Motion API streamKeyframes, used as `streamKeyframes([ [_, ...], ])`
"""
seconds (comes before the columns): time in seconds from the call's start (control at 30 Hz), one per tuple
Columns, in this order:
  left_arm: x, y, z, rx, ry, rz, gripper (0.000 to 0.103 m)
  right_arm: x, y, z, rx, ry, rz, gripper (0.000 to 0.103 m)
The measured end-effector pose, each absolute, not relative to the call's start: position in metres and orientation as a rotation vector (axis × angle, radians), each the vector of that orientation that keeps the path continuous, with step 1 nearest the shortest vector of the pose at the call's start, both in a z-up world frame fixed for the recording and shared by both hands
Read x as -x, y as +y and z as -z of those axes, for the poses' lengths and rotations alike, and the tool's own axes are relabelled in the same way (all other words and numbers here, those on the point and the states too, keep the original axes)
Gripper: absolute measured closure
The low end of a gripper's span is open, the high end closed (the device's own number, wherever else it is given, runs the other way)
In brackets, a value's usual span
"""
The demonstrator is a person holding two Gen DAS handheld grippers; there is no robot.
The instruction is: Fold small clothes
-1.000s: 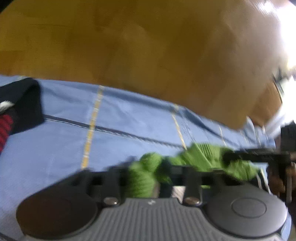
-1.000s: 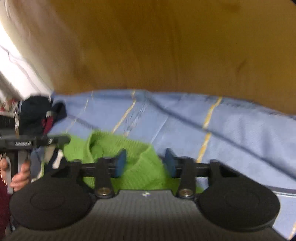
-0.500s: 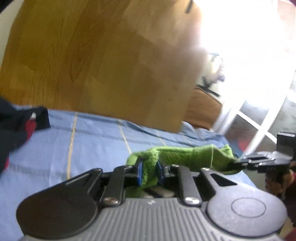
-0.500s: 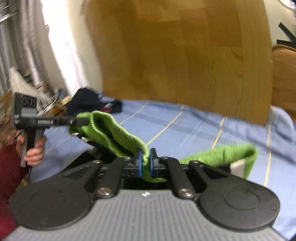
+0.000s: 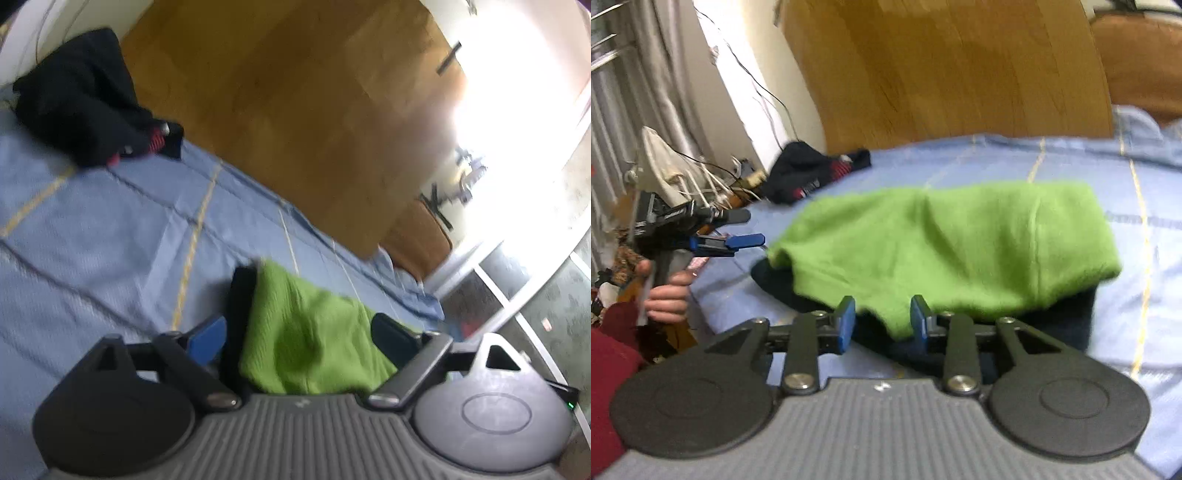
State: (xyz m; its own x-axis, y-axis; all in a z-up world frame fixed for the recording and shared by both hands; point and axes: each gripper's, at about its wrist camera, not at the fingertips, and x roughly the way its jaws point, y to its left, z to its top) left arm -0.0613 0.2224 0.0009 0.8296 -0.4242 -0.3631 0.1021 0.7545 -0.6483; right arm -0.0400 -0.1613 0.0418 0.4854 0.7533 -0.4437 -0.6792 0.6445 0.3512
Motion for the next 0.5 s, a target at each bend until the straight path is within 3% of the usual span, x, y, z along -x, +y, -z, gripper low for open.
streamKeyframes([
  [0.23,0.010,0.196,0.022,0.612,0.639,0.278,0.017,0.012,-0.109,-0.044,-0.164,0.550,-0.830,0.066],
  [0.27,0.008,0.194,0.022,0.580,0.631,0.252,0.029,0.007,-0.093,-0.040,-0.139,0.558,-0.832,0.066],
  [0.3,0.006,0.192,0.022,0.552,0.628,0.236,0.051,0.002,-0.077,-0.034,-0.115,0.568,-0.839,0.067],
  [0.33,0.006,0.193,0.020,0.535,0.628,0.235,0.062,-0.003,-0.062,-0.028,-0.104,0.585,-0.852,0.067],
  [0.37,0.006,0.196,0.019,0.536,0.626,0.249,0.082,-0.010,-0.050,-0.021,-0.108,0.613,-0.873,0.067],
  [0.43,0.014,0.203,0.019,0.547,0.613,0.263,0.086,-0.020,-0.027,0.000,-0.141,0.745,-0.928,0.074],
  [0.47,0.015,0.205,0.018,0.539,0.609,0.253,0.094,-0.017,-0.016,0.009,-0.149,0.809,-0.979,0.078],
  [0.5,0.017,0.206,0.017,0.516,0.608,0.212,0.094,-0.002,-0.015,0.009,-0.133,0.772,-1.013,0.079],
])
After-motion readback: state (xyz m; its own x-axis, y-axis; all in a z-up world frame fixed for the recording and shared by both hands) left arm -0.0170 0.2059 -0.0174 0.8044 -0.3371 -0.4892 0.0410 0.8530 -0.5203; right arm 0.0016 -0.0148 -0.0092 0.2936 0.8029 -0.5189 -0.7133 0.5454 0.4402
